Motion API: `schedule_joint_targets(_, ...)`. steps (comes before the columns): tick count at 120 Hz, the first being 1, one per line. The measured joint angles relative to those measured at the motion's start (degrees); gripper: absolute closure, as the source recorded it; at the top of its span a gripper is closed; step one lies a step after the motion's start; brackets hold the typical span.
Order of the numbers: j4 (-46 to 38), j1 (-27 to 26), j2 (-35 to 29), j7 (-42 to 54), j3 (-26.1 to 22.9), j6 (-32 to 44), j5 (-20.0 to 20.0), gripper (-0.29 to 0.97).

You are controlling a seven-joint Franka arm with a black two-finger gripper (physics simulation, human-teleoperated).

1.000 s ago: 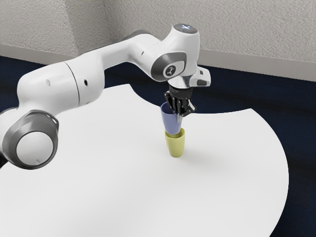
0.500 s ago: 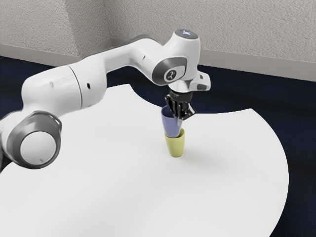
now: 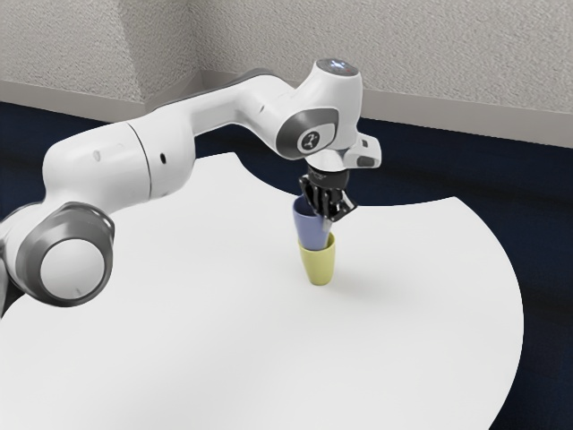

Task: Place the left cup onto the right cup

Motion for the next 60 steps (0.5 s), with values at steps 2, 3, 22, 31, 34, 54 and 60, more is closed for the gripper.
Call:
schedule_joint_targets(2,0.00,0.02,0.00,0.00,-0.02,0.04,-0.04,0.64)
schedule_joint_targets(3,0.00,0.03,0.00,0.01,-0.02,0.05,-0.05,0.62)
schedule_joint_targets(22,0.00,0.16,-0.02,0.00,-0.06,0.26,-0.27,0.35)
schedule_joint_targets(31,0.00,0.20,-0.07,-0.03,-0.42,0.14,-0.29,0.26)
schedule_joint_targets(34,0.00,0.22,-0.11,-0.06,-0.51,0.07,-0.29,0.23)
schedule_joint_targets(54,0.00,0.16,-1.21,-0.35,-0.76,-0.78,-0.28,0.12)
schedule_joint_targets(60,-0.01,0.07,-1.94,-0.47,-0.84,-1.15,-0.26,0.10)
